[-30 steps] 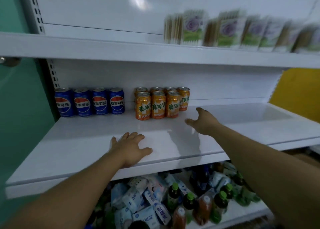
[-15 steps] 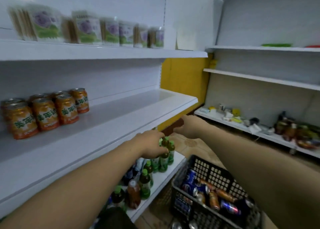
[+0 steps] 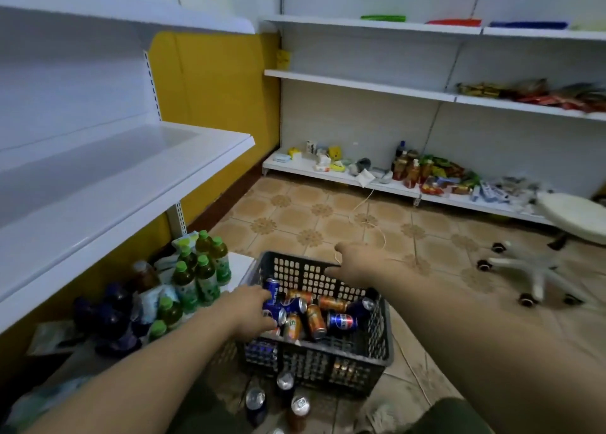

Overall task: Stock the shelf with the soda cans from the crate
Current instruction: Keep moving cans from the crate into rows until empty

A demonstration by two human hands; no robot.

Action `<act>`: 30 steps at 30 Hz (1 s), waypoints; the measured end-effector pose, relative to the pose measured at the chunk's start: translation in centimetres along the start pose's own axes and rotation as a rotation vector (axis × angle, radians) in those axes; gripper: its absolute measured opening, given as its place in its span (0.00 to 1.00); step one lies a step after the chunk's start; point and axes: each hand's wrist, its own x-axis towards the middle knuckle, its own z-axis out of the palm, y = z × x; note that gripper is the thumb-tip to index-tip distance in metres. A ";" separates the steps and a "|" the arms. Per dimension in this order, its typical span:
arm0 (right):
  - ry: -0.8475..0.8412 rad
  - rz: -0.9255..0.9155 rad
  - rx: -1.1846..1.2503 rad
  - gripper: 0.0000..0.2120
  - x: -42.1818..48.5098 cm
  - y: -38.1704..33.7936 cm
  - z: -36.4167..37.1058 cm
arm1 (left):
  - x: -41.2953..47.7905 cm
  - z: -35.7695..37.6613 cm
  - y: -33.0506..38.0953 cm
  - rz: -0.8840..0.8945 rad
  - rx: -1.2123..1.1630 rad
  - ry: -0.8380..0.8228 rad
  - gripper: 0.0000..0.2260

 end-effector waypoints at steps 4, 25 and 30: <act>-0.113 0.041 0.043 0.27 4.1 2.2 3.0 | 4.8 2.7 -1.0 0.005 0.012 -0.081 0.30; -0.587 0.032 0.152 0.22 28.4 1.7 27.4 | 28.1 19.5 -13.9 -0.178 -0.146 -0.018 0.39; -0.562 0.022 0.201 0.24 32.3 0.1 31.9 | 29.0 23.5 -15.6 -0.225 -0.254 -0.001 0.45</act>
